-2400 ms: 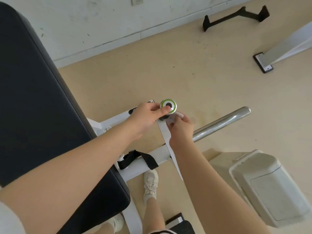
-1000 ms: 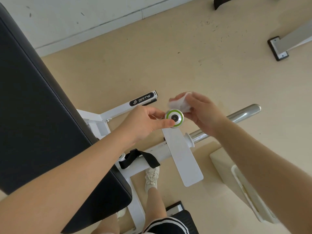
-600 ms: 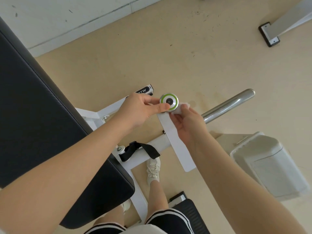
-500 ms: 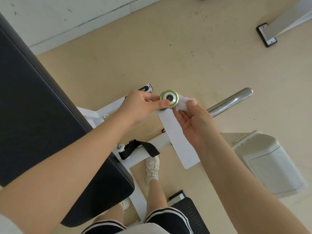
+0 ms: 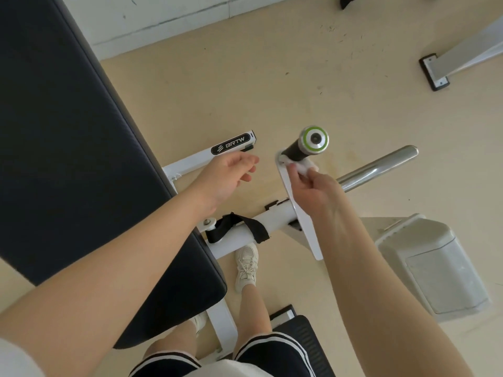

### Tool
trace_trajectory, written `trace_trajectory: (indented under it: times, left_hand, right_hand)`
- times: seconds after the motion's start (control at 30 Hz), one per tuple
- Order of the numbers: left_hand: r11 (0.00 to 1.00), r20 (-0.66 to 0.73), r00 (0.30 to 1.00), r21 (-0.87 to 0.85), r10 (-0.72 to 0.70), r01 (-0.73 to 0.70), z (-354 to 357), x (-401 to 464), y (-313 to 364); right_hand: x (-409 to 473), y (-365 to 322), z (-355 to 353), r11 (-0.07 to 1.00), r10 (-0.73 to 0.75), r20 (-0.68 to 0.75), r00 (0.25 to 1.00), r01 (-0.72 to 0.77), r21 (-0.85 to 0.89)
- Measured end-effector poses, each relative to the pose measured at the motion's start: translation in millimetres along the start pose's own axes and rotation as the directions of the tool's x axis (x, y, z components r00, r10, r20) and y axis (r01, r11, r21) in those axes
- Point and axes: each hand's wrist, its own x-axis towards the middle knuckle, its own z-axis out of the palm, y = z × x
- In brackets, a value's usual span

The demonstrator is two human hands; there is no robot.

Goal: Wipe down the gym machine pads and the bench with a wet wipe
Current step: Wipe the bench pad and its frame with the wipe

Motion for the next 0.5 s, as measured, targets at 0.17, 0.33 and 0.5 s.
trace_trajectory:
  times: [0.17,0.33,0.5]
  left_hand:
    - [0.997,-0.033,0.999,-0.067,-0.03,0.028,-11,-11,-10]
    - [0.99,-0.054,0.998,-0.138,0.009,-0.016,-22,-20,-14]
    - [0.978,-0.121,0.993,-0.208,-0.005,-0.02,-30,-22,-26]
  right_hand:
    - [-34,34,-23,0.907,-0.206,0.329,0.921,0.306,-0.29]
    - [-8,42,-21,-0.726,-0.118,0.984,0.137,0.663,-0.179]
    - [11,9,11,-0.804,0.37,0.778,0.507,-0.244,0.542]
